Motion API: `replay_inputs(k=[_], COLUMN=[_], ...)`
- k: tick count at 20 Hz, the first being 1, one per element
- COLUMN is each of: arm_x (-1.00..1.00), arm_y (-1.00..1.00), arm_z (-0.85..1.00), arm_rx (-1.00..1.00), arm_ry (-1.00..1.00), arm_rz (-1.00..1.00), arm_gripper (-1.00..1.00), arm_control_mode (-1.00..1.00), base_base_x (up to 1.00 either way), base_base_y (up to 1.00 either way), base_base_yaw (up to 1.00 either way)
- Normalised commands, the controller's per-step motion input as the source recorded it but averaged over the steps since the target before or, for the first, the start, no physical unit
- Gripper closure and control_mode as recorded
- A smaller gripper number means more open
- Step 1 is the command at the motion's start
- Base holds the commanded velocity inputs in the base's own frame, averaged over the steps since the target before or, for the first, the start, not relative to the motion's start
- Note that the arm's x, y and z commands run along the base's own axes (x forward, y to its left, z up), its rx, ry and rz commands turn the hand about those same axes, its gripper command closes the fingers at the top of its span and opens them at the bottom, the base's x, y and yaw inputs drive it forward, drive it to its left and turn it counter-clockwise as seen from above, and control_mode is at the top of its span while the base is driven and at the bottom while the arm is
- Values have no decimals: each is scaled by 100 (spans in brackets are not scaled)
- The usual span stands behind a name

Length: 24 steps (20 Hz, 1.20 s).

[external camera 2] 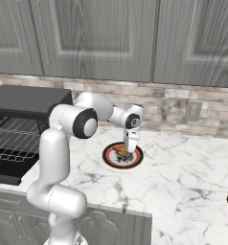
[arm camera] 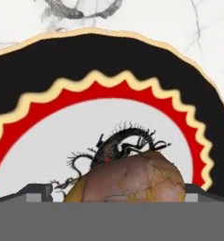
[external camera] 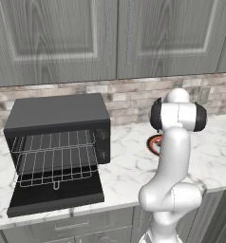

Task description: Open the toaster oven door. Place the bread on the top rack in the toaster oven and place the chicken drumstick on the bottom rack.

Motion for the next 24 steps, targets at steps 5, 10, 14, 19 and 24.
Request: replay_inputs(k=[5,10,14,19,24], arm_x=[0,0,0,-4,-19], arm_y=[16,22,30,16,5], arm_z=[-21,-21,-18,-3,17], arm_rx=[0,0,-2,-2,0], arm_ry=[0,0,0,-5,-4], arm_rz=[-10,-10,-9,-4,0], arm_gripper=[-100,-100,100,100,100], arm_control_mode=[-100,-100,-100,-100,-100], base_base_x=[0,0,0,0,0], base_base_y=[0,0,0,0,0], base_base_yaw=[0,0,0,0,0])
